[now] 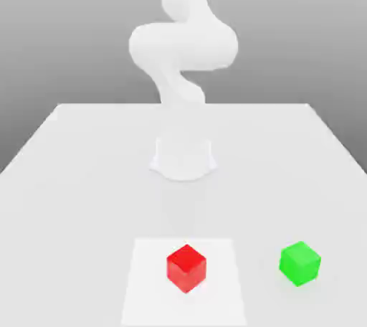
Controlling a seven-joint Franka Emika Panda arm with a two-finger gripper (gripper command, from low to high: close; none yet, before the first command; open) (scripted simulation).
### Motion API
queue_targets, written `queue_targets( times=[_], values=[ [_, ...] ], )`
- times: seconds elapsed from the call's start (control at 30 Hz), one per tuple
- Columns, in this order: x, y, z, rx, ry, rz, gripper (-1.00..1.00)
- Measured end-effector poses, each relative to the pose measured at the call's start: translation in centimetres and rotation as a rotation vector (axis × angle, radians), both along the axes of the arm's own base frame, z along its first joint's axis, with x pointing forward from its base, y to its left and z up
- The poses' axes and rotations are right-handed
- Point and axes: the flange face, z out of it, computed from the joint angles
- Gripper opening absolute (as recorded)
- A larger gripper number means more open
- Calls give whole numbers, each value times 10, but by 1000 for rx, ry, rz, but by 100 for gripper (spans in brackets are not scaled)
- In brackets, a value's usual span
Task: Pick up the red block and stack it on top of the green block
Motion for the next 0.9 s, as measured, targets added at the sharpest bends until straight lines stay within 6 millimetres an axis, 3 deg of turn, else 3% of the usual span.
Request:
queue_targets(
  times=[0.17, 0.33, 0.5, 0.67, 0.87, 0.9],
  values=[
    [53, 1, -111, 119, 179, -139, 0],
    [74, 4, -224, 199, 350, -295, 0],
    [66, 6, -334, 244, 512, -470, 0],
    [33, 5, -434, 253, 660, -661, 0],
    [26, 5, -505, 250, 686, -697, 0],
    [25, 5, -513, 251, 687, -697, -100]
  ],
)
